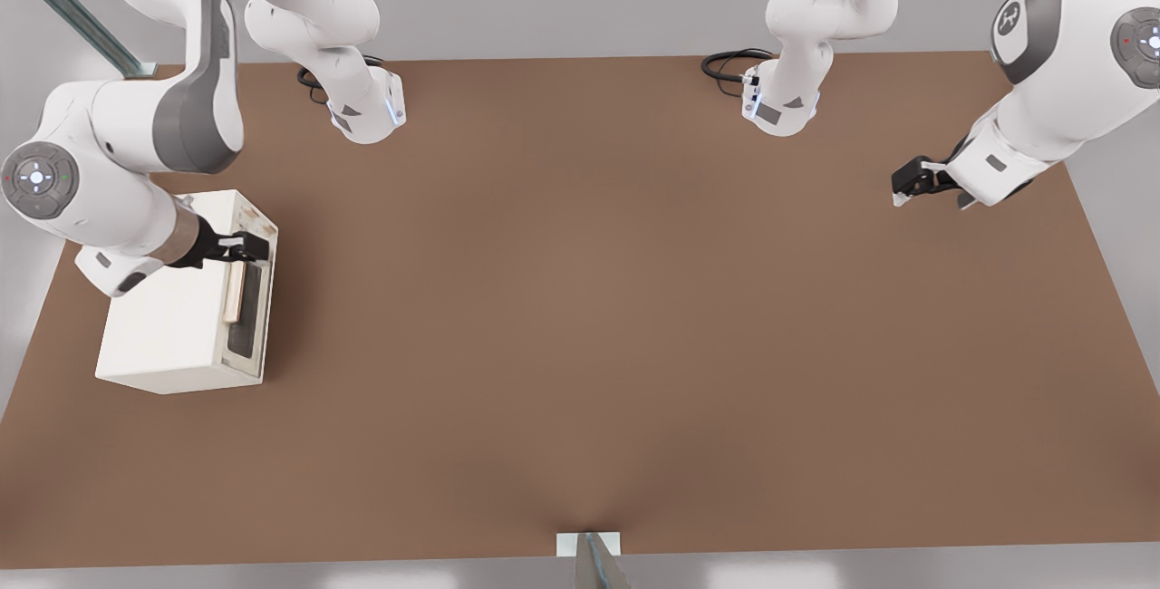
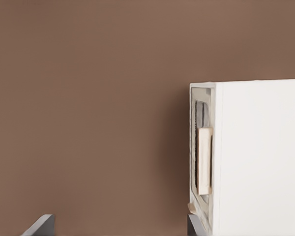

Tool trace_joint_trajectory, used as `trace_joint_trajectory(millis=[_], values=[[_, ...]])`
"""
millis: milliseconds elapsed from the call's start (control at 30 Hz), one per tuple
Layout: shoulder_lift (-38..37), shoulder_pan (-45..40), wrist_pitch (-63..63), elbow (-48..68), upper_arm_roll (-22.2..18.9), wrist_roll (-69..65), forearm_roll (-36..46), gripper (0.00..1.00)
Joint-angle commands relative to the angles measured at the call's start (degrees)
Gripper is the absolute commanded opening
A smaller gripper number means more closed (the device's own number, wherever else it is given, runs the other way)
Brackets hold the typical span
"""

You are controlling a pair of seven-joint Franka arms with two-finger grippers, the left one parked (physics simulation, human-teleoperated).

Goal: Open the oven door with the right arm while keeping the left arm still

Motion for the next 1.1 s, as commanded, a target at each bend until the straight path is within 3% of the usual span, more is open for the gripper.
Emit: trace_joint_trajectory(millis=[0,67,100,133,167,233,400,533,667,1067], values=[[0.06,-0.11,0.7,-0.16,-0.01,-4.05,0.29,1.0],[0.5,-0.02,0.7,-0.15,-0.19,-4.4,-1.29,1.0],[1.64,2.0,0.52,-0.51,0.51,-4.49,-9.02,1.0],[4.01,7.62,0.35,-0.59,0.51,-5.1,-19.48,0.53],[6.91,11.22,0.08,-0.59,0.43,-6.42,-26.95,0.21],[13.85,16.24,-2.38,-0.86,0.43,-5.81,-42.51,0.21],[12.89,16.5,2.19,-12.54,0.34,6.32,-53.42,0.21],[6.92,15.98,7.55,-23.27,0.34,13.79,-54.47,0.21],[11.57,13.43,11.33,-21.69,0.16,29.17,-53.77,0.21],[7.89,11.58,15.02,-31.0,0.07,30.32,-53.86,0.21]])
